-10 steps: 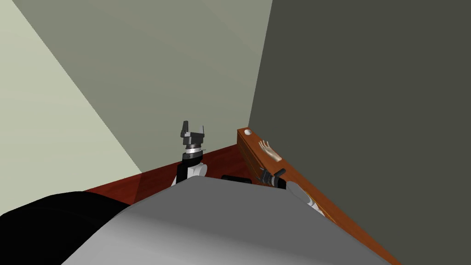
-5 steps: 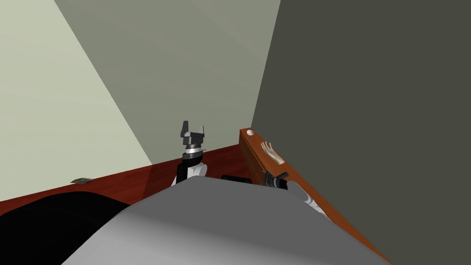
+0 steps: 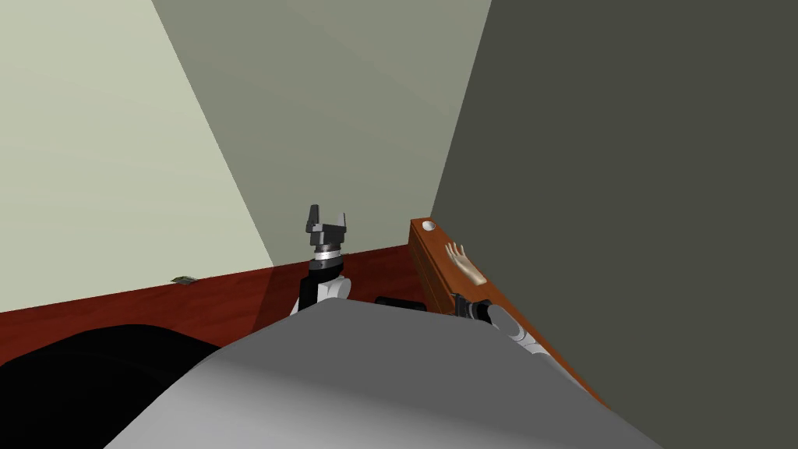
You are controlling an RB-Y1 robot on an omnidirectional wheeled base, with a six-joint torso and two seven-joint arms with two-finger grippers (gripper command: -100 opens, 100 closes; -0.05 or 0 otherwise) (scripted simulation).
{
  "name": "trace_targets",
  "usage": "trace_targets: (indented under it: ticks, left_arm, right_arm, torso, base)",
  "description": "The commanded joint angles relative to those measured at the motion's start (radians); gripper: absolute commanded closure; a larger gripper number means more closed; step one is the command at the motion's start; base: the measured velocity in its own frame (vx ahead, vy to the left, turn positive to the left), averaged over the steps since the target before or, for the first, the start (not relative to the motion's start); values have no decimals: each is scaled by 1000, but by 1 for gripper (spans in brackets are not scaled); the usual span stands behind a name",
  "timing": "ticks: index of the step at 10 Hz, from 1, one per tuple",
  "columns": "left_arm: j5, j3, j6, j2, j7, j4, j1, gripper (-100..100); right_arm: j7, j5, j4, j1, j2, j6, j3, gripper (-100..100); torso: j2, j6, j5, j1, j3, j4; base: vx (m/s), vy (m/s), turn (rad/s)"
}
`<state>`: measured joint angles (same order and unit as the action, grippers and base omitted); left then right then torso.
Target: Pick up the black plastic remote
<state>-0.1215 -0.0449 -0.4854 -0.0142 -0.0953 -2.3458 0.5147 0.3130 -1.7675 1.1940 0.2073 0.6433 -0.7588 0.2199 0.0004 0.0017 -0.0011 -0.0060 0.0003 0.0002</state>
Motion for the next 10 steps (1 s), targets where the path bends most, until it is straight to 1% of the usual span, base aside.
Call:
trace_targets:
  ticks: [1, 2, 3, 4, 5, 6, 7, 9, 10]
  left_arm:
    - [0, 0, 0, 0, 0, 0, 0, 0]
    - [0, 0, 0, 0, 0, 0, 0, 0]
    - [0, 0, 0, 0, 0, 0, 0, 0]
    - [0, 0, 0, 0, 0, 0, 0, 0]
    - [0, 0, 0, 0, 0, 0, 0, 0]
    - [0, 0, 0, 0, 0, 0, 0, 0]
    - [0, 0, 0, 0, 0, 0, 0, 0]
    - [0, 0, 0, 0, 0, 0, 0, 0]
    - [0, 0, 0, 0, 0, 0, 0, 0]
  right_arm:
    - [15, -49, -24, -9, 1, -2, 3, -100]
    - [33, -78, -64, -29, 9, -9, 6, -100]
    - [33, -103, -64, -29, 9, -9, 6, -100]
    - [49, -133, -103, -49, 17, -16, 8, -100]
    - [49, -153, -103, -49, 17, -16, 8, -100]
    - [65, -189, -138, -67, 24, -23, 11, -100]
    - [65, -200, -138, -67, 24, -23, 11, -100]
    - [91, -276, -194, -99, 36, -34, 15, -100]
    - [91, -282, -200, -99, 36, -34, 15, -100]
  torso:
    - [0, 0, 0, 0, 0, 0]
    - [0, 1, 0, 1, 0, 0]
    - [1, 0, 0, 1, 0, 0]
    - [0, 1, 0, 1, 0, 0]
    - [0, 0, 0, 1, 0, 0]
    - [0, 1, 0, 1, 0, 0]
    - [0, 0, 0, 1, 0, 0]
    - [0, 0, 0, 1, 0, 0]
    - [0, 0, 0, -1, 0, 0]
  base:
    - [-24, -61, 126]
    - [-35, -62, 174]
    - [-20, -54, 105]
    - [-16, -67, 207]
    - [-20, -63, 100]
    - [-33, -63, 135]
    - [-27, -54, 95]
    - [-30, -74, 195]
    - [-22, -73, 61]
